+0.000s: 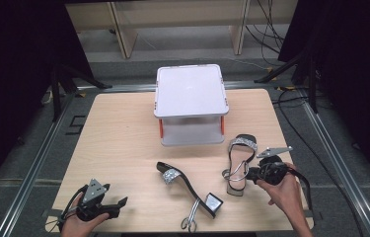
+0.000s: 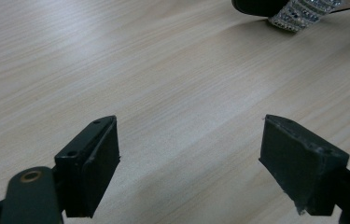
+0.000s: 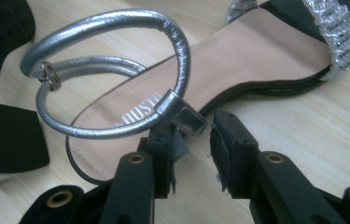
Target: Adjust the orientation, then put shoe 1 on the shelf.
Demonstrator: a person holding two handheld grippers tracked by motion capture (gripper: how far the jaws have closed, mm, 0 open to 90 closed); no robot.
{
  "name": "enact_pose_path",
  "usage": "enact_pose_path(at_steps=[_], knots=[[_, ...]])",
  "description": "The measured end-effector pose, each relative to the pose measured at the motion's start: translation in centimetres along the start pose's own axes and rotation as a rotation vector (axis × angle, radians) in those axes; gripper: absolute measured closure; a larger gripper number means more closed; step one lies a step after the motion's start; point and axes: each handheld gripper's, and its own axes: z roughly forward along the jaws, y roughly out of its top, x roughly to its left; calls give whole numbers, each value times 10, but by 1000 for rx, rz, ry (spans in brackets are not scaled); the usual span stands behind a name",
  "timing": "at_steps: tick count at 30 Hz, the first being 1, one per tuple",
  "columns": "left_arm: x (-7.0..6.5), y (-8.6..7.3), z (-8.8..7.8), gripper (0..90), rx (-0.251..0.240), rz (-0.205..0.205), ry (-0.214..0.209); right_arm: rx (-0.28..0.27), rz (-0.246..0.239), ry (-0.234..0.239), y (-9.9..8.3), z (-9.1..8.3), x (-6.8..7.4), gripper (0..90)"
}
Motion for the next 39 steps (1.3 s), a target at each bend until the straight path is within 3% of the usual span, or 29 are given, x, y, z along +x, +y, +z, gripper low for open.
enact_pose_path(at_steps=[2,3,5,10,11,12,14,15,16,25,30,31,34,35,39], knots=[[-1,0,0,193,-6,-11,-6,18,14,22,2,0,2,719],[0,0,0,193,-3,-9,-5,26,-15,-5,3,0,2,723],[-1,0,0,193,-2,-10,-5,34,-3,26,5,2,1,743],[-1,0,0,193,-5,-17,-7,39,1,-21,9,2,-1,782],[0,0,1,193,-1,-10,-4,43,-6,6,10,4,-2,782],[0,0,1,193,1,-7,-3,42,-2,-13,10,4,-1,781],[-1,0,1,193,-1,-10,-4,45,-5,1,12,8,-1,775],[-1,0,1,193,-2,-11,-5,54,2,-23,12,9,0,762],[-1,0,1,193,-4,-11,-6,49,-14,-20,13,11,-1,764],[-1,0,0,194,-7,-15,-5,93,11,10,17,10,-3,818],[-1,0,1,194,-12,-23,-15,114,-30,39,20,9,-7,825],[0,0,1,194,-5,-16,-9,120,-13,6,21,8,-4,826],[-1,0,1,194,-11,-23,-14,129,-47,4,26,6,-5,829],[-1,0,1,194,-7,-15,-9,154,-39,12,29,4,-4,830],[0,-1,1,194,-2,-12,-9,146,-69,44,39,-1,-6,832]])
